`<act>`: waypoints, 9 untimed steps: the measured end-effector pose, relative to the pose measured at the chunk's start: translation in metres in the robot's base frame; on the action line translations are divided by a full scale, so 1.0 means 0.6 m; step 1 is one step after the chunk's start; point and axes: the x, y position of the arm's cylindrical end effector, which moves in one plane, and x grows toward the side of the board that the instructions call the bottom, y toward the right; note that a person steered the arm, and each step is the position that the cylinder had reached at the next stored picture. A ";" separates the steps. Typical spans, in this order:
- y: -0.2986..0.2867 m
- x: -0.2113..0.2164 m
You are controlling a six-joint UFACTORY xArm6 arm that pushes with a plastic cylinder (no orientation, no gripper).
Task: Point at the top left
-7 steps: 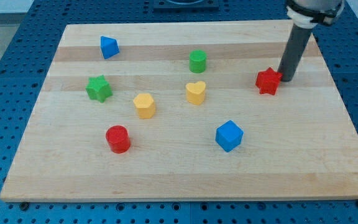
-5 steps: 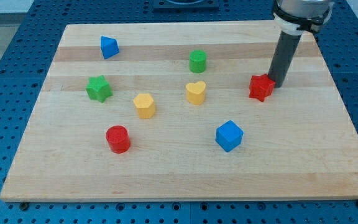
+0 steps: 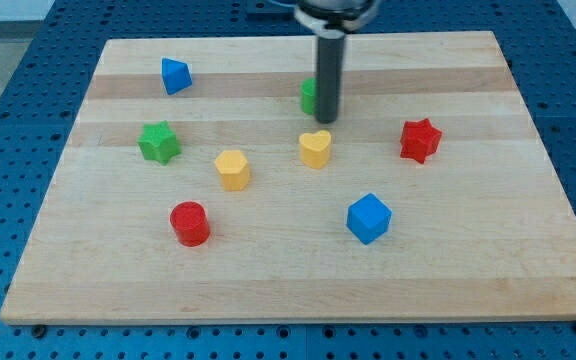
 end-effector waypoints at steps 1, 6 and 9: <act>-0.078 0.000; -0.432 -0.134; -0.394 -0.161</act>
